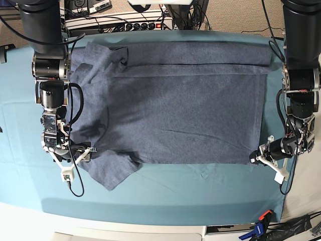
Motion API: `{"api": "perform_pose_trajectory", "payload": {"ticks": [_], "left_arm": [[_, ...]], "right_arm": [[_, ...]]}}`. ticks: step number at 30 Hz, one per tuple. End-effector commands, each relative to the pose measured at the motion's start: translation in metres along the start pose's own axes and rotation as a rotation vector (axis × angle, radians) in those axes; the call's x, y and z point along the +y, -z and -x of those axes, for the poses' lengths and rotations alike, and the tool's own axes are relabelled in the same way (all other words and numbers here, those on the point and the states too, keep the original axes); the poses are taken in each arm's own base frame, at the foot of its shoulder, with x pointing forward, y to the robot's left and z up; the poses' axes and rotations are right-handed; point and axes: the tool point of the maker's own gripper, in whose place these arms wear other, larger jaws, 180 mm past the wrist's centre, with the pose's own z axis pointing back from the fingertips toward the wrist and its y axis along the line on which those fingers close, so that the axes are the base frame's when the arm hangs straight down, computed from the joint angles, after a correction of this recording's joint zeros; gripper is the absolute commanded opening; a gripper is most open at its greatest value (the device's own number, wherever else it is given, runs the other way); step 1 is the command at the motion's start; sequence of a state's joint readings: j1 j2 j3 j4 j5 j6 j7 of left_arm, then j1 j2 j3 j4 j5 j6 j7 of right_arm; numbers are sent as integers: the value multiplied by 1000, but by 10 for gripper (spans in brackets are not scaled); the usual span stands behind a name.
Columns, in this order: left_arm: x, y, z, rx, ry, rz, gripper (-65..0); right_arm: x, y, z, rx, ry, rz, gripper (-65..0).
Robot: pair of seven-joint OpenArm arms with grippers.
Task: Fold the T-shirt properly
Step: 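Lower both grippers onto the hem corners and pinch them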
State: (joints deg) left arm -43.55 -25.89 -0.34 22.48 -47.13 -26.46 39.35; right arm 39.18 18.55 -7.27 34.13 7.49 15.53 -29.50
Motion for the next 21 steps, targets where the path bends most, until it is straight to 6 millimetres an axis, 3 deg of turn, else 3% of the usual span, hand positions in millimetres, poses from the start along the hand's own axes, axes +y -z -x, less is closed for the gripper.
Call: {"api": "perform_pose_trajectory", "payload": {"ticks": [1,6,11,13,17,18,21], "left_arm": [[-8,-10,-32,-72,22,21,-650],[-8,-10,-32,-72,22,20,-650],[-8,-10,-32,-72,22,21,-650],[-8,-10,-32,-72,22,21,-650],[-8,-10,-32,-72,22,20,-650],[-8,-10,-32,-72,22,21,-650],[-8,-10,-32,-72,22,20,-650]], "right_arm": [[-14,-7,-33,-80,1,37,-251],[-29,-9,-32,-79,-35,108,-251],[-30,-8,-28,-71,-35,111,-263],[-29,-7,-23,-62,-37,110,-335],[-28,-6,-15,-53,-40,104,-607],[-27,-6,-13,-50,-41,104,-650],[-27,-5,-6,-40,-49,106,-650]]}}
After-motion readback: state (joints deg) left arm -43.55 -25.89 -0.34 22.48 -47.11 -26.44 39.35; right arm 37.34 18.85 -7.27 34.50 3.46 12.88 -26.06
